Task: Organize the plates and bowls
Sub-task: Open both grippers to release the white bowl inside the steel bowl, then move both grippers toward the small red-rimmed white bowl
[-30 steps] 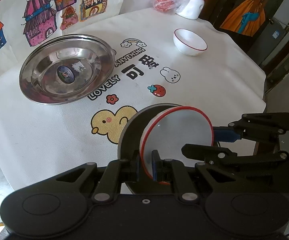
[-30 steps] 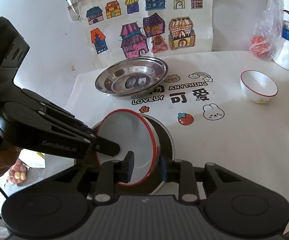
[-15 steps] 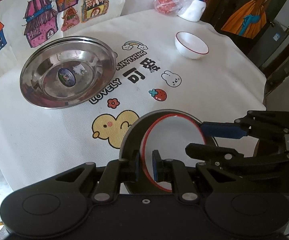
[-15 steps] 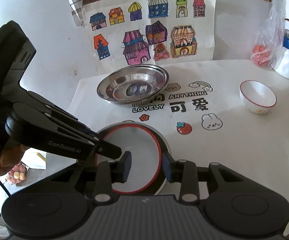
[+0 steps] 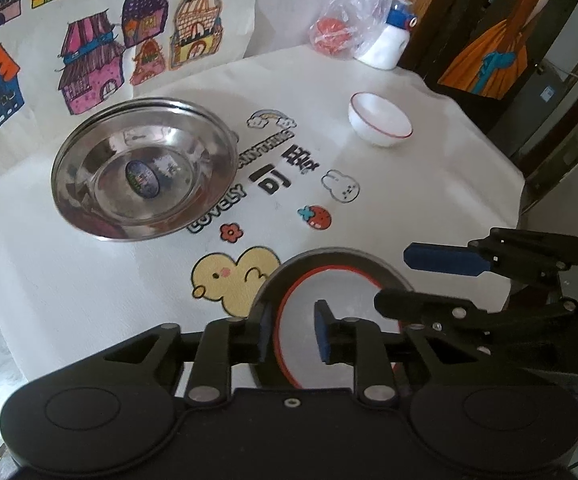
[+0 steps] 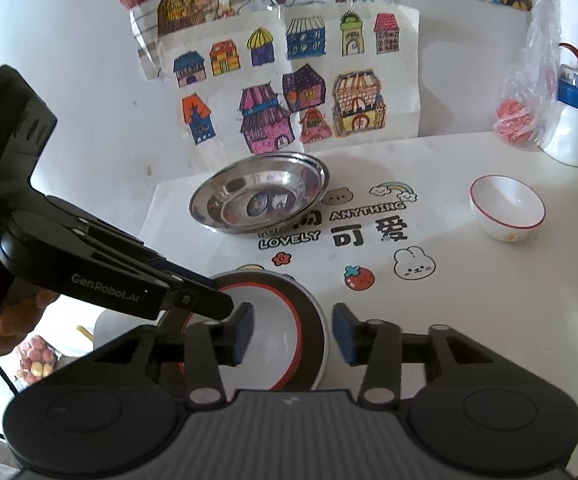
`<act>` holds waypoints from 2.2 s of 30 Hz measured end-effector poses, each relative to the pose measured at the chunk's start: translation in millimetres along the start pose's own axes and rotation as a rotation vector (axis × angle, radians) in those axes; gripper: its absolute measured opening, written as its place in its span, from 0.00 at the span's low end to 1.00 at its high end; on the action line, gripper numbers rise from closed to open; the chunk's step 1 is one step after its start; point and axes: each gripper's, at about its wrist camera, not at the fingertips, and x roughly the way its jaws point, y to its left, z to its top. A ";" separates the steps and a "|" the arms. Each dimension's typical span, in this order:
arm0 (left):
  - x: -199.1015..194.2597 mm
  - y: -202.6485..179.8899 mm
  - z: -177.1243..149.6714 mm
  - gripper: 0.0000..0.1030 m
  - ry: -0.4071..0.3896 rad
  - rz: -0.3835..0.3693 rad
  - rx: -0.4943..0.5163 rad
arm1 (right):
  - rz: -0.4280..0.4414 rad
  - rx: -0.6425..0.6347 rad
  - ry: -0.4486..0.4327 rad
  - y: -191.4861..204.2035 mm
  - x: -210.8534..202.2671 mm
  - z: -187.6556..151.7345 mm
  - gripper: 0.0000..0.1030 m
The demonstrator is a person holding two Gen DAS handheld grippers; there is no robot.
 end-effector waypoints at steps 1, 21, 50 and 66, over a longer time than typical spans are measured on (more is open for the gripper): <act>-0.8 -1.3 0.6 0.33 -0.008 -0.004 0.002 | -0.001 0.003 -0.007 -1.2 -1.8 0.1 0.55; 25.4 -40.4 58.5 0.99 -0.215 0.095 0.062 | -0.146 0.142 -0.176 -96.4 -38.1 -3.8 1.00; 182.7 -52.7 172.7 0.99 -0.123 0.147 -0.046 | -0.361 0.320 -0.161 -226.0 48.5 34.2 1.00; 201.3 -61.3 177.2 0.99 -0.100 0.165 0.000 | -0.344 0.322 -0.143 -224.0 65.9 35.5 0.75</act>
